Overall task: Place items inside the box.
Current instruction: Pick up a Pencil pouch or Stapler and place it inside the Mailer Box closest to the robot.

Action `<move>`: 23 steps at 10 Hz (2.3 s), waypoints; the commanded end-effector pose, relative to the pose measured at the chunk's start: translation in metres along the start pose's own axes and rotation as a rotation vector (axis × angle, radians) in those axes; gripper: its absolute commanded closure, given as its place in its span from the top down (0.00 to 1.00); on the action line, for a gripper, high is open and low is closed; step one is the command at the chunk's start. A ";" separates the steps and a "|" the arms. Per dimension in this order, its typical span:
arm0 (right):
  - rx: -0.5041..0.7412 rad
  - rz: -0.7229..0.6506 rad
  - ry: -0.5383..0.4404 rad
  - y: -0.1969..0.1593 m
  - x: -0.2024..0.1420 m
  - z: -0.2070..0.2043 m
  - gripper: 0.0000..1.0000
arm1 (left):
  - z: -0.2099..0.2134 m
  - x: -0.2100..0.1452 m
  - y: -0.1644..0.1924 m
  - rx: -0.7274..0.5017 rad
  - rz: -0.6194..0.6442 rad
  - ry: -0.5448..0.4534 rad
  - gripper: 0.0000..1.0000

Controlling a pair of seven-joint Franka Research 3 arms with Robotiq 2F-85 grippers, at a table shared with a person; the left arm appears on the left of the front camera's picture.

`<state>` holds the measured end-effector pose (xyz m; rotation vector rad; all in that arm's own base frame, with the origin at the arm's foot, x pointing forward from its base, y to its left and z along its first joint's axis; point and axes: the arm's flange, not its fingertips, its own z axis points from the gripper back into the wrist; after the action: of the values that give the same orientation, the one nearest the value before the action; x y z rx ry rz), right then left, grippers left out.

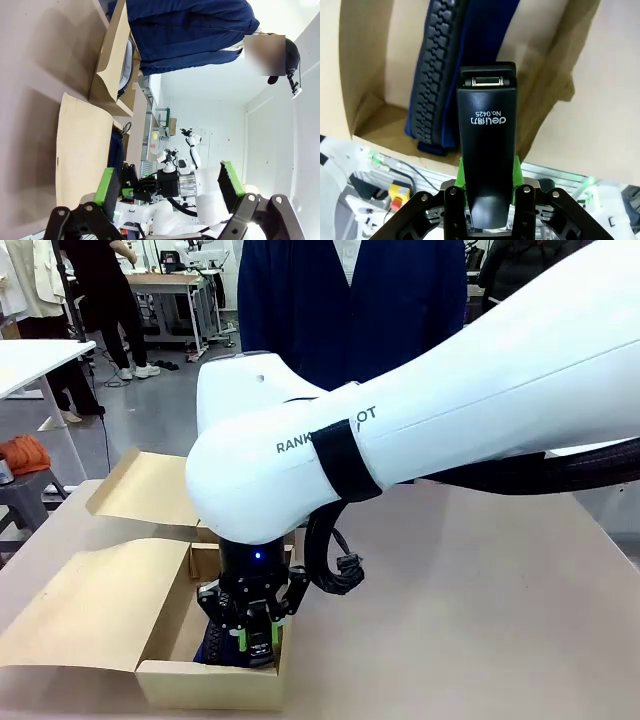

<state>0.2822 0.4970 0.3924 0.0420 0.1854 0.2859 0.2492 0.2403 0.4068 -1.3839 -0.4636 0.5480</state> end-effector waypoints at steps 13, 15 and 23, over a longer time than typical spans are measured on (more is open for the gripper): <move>0.394 0.102 0.003 -0.170 -0.053 0.068 1.00 | -0.001 -0.004 0.000 -0.016 -0.018 0.000 1.00; 0.605 0.150 -0.060 -0.274 -0.101 0.075 1.00 | -0.001 -0.004 0.000 -0.016 -0.018 0.000 1.00; 1.156 -0.025 -0.407 -0.528 -0.179 0.050 1.00 | -0.001 -0.004 0.000 -0.016 -0.018 0.000 1.00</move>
<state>0.2629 -0.1012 0.4017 1.2152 -0.0751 0.0088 0.2493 0.2403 0.4068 -1.3838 -0.4647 0.5471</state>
